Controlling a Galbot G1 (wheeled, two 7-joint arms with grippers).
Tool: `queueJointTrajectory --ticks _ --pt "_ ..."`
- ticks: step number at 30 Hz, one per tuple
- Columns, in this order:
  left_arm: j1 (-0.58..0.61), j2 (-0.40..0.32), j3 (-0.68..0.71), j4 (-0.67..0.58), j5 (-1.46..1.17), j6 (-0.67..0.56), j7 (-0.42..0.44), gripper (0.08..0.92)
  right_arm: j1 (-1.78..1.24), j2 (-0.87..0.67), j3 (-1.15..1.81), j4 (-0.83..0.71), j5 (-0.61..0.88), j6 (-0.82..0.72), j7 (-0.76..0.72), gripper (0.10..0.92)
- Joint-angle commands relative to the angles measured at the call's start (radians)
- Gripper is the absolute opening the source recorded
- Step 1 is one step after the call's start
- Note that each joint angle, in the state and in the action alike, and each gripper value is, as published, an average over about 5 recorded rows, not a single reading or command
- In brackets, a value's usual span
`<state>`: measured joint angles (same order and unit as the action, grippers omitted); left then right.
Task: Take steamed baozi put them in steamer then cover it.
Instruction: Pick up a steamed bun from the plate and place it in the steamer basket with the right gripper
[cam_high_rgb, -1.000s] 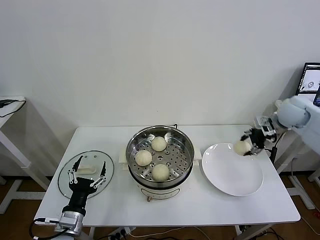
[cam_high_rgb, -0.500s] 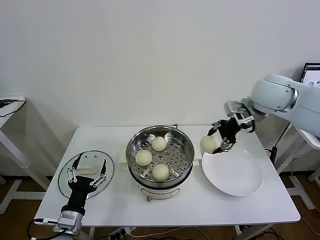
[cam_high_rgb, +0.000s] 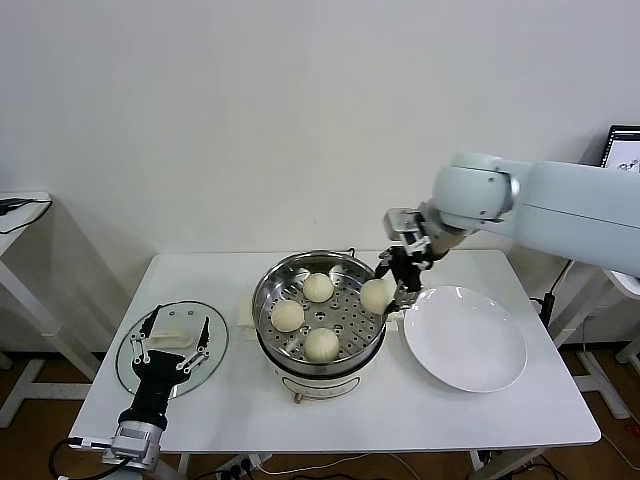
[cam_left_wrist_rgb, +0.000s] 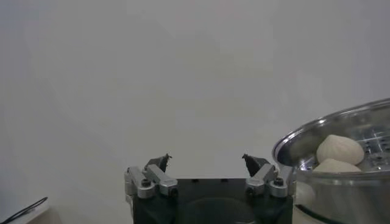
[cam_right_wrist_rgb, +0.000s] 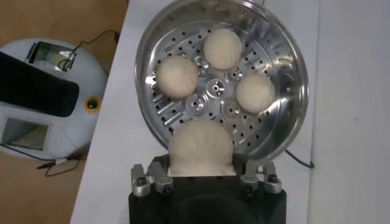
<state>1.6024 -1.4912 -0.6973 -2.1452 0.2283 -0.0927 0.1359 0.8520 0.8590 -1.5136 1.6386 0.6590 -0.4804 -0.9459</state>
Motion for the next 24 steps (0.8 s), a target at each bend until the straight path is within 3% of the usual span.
queueJointTrajectory --ticks 1,24 --pt "-0.002 0.003 -0.006 0.016 0.001 -0.002 0.003 0.823 -0.142 0.168 0.048 -0.161 0.001 -0.026 0.037 0.696" --pt "-0.017 0.006 -0.004 0.039 0.0 -0.005 0.007 0.823 -0.19 0.174 0.035 -0.204 -0.071 -0.023 0.014 0.696"
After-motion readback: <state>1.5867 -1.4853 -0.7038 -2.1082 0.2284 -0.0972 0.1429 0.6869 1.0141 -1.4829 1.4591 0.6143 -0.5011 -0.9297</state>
